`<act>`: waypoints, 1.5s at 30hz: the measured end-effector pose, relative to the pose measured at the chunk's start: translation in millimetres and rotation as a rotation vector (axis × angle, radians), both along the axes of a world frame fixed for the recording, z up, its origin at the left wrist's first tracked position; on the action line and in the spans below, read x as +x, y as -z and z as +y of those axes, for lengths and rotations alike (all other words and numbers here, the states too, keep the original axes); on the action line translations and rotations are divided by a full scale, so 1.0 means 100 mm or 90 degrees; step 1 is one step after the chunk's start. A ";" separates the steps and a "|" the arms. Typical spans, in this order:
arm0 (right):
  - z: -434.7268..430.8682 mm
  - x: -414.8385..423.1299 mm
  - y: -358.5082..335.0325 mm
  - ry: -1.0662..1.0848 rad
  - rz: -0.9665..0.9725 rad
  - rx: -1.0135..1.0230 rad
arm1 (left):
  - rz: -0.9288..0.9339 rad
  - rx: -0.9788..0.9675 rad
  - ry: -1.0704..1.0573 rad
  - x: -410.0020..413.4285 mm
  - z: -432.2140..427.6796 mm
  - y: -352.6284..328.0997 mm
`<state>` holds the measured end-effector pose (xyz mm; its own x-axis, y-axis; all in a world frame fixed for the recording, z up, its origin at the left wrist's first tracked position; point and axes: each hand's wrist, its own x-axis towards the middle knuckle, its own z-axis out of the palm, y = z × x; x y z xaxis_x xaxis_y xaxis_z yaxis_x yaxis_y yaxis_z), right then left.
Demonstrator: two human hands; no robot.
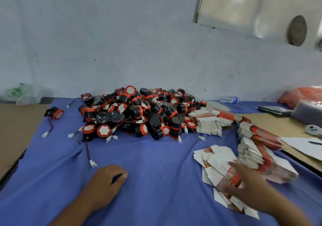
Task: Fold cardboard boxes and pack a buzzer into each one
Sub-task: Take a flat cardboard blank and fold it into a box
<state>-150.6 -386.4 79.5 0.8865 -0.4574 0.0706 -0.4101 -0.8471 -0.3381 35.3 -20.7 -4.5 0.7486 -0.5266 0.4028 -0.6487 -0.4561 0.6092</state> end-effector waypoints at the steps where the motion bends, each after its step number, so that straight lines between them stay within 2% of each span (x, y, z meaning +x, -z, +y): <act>1: 0.06 0.19 0.11 -0.010 0.095 -0.029 | -0.005 0.000 0.000 0.00 -0.01 0.00; 3: 0.15 0.45 0.26 0.048 0.161 -0.097 | -0.009 -0.003 0.000 0.01 -0.02 -0.02; 5: 0.14 0.59 0.33 0.071 0.153 -0.212 | -0.006 -0.002 0.001 0.03 -0.02 -0.02; 11: 0.47 0.62 0.42 -0.085 0.063 -0.395 | 0.002 -0.009 0.004 0.05 -0.01 0.01; 12: 0.55 0.60 0.36 -0.083 0.126 -0.395 | 0.003 -0.008 0.007 0.06 -0.01 0.02; 13: 0.59 0.57 0.28 -0.059 0.134 -0.398 | 0.002 -0.004 0.012 0.06 0.00 0.02; 16: 0.52 0.56 0.06 0.083 0.046 -0.447 | 0.002 0.005 0.016 0.06 0.00 0.02; 17: 0.51 0.55 -0.02 0.121 -0.014 -0.417 | 0.001 -0.002 0.013 0.05 -0.01 0.03; 19: 0.58 0.60 -0.13 0.092 -0.276 -0.307 | 0.010 -0.045 -0.012 0.04 -0.05 0.03; 21: 0.85 0.72 -0.20 -0.009 -0.486 -0.217 | 0.073 -0.122 -0.041 -0.01 -0.08 -0.01; 23: 1.16 0.91 -0.18 -0.130 -0.582 -0.079 | 0.161 -0.202 -0.034 -0.07 -0.13 -0.07; 26: 1.53 1.25 0.07 -0.166 -0.508 0.326 | 0.241 -0.300 -0.017 -0.15 -0.21 -0.15; 27: 1.61 1.33 0.18 -0.160 -0.470 0.427 | 0.226 -0.315 -0.044 -0.16 -0.21 -0.16; 29: 1.71 1.46 0.39 -0.167 -0.413 0.551 | 0.220 -0.364 -0.110 -0.15 -0.21 -0.18; 32: 1.78 1.53 0.60 -0.236 -0.296 0.677 | 0.287 -0.485 -0.203 -0.06 -0.19 -0.19; 34: 1.78 1.51 0.65 -0.271 -0.264 0.718 | 0.321 -0.502 -0.226 0.00 -0.19 -0.17; 35: 1.76 1.49 0.66 -0.279 -0.265 0.711 | 0.304 -0.463 -0.234 0.00 -0.18 -0.15; 38: 1.70 1.47 0.65 -0.287 -0.297 0.657 | 0.083 -0.179 -0.275 0.02 -0.14 -0.10; 39: 1.69 1.46 0.63 -0.298 -0.300 0.657 | 0.033 -0.122 -0.263 0.00 -0.13 -0.10; 42: 1.71 1.42 0.53 -0.418 -0.283 0.773 | 0.016 -0.074 -0.175 -0.03 -0.15 -0.10; 45: 1.80 1.31 0.51 -0.546 -0.170 0.898 | 0.068 -0.124 -0.107 -0.11 -0.17 -0.15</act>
<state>-19.8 -205.9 28.8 0.9285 0.2885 0.2340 0.1706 0.2283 -0.9585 24.5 -38.2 10.6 0.8626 -0.3117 0.3984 -0.5012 -0.4200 0.7566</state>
